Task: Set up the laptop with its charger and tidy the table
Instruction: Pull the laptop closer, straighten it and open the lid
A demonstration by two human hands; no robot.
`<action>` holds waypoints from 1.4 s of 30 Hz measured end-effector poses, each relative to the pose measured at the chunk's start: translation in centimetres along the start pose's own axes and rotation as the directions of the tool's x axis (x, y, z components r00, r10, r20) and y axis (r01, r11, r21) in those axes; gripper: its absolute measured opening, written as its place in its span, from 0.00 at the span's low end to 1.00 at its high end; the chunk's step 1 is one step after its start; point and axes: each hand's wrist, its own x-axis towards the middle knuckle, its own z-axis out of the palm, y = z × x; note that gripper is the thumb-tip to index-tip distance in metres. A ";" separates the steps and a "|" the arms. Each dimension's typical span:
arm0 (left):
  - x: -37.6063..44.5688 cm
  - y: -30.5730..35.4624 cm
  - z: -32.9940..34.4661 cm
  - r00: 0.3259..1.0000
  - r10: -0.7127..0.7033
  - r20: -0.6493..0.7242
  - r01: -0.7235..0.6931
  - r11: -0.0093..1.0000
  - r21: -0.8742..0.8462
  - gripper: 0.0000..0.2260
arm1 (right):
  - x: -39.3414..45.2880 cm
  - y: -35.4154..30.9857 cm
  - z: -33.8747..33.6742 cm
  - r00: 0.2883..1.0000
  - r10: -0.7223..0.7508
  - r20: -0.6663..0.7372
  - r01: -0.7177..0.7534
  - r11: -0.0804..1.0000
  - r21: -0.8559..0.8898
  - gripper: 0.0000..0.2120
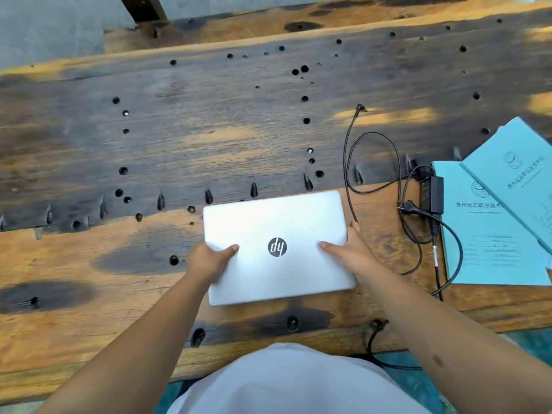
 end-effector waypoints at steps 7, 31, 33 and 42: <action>0.8 2.0 2.2 0.999 -0.036 -0.012 0.036 0.999 0.033 0.29 | 1.1 -0.1 -1.3 0.991 0.053 -0.119 -0.075 0.980 -0.183 0.41; -0.1 4.1 5.6 0.985 -0.070 -0.160 0.075 0.997 0.027 0.30 | 2.6 -0.8 -1.5 0.929 0.191 -0.316 -0.260 0.946 -0.193 0.35; -0.1 3.8 5.6 0.984 -0.069 -0.162 0.073 0.997 0.021 0.30 | 2.6 -1.0 -1.5 0.932 0.185 -0.312 -0.257 0.943 -0.210 0.35; -0.2 3.3 5.7 0.979 -0.071 -0.190 0.075 0.997 0.013 0.30 | 2.0 -1.1 -0.8 0.931 0.149 -0.334 -0.251 0.925 -0.286 0.37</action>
